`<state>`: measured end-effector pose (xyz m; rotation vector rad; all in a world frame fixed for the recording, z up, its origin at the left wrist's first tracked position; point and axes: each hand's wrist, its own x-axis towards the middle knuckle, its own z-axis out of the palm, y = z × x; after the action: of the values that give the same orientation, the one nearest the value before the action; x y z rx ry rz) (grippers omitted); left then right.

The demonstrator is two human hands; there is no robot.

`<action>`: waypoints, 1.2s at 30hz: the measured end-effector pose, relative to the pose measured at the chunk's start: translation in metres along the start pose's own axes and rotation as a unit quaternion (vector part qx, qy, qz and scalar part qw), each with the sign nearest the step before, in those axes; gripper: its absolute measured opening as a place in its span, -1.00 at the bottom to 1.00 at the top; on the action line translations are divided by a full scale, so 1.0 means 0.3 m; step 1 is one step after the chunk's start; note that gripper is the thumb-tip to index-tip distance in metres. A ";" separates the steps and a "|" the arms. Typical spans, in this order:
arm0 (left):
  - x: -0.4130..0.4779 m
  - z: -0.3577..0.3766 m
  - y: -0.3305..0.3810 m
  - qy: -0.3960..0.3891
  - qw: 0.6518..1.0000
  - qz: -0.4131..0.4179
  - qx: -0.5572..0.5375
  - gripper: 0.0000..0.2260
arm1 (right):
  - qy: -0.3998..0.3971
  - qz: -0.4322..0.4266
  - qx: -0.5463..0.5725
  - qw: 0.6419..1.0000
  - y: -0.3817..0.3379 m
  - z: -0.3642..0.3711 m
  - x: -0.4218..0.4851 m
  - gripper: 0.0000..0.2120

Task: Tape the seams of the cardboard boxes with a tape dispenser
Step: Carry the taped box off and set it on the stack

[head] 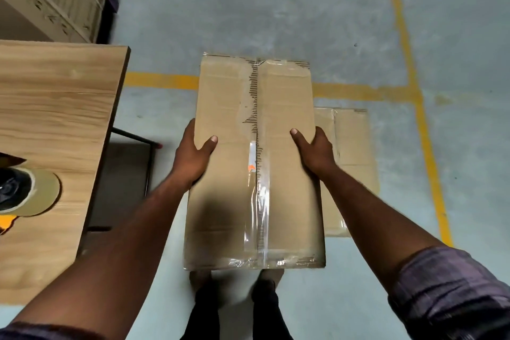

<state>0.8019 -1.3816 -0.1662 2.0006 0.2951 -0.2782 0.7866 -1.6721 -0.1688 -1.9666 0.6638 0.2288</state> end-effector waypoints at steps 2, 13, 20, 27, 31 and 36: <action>0.029 0.040 -0.025 0.004 1.000 -0.004 0.011 -0.49 | 0.000 0.000 -0.002 1.000 0.034 0.012 0.039 -0.44; 0.124 0.136 -0.153 -0.016 1.000 -0.006 0.012 -0.50 | -0.005 0.011 -0.002 1.000 0.165 0.078 0.168 -0.43; 0.133 0.154 -0.194 -0.009 1.000 0.003 0.016 -0.51 | 0.007 0.004 -0.006 1.000 0.202 0.105 0.180 -0.46; 0.115 0.206 -0.191 -0.033 0.999 -0.012 0.016 -0.46 | 0.008 0.002 -0.024 1.000 0.223 0.041 0.188 -0.41; 0.103 0.257 -0.178 -0.046 0.999 -0.014 0.008 -0.43 | 0.014 -0.005 -0.048 0.999 0.240 -0.010 0.201 -0.42; 0.100 0.260 -0.176 -0.065 0.997 -0.029 0.025 -0.39 | 0.020 -0.001 -0.049 0.999 0.247 -0.006 0.191 -0.37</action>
<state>0.8079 -1.4271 -0.2538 2.0143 0.2648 -0.4543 0.7938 -1.7192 -0.2494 -2.0704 0.6884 0.2245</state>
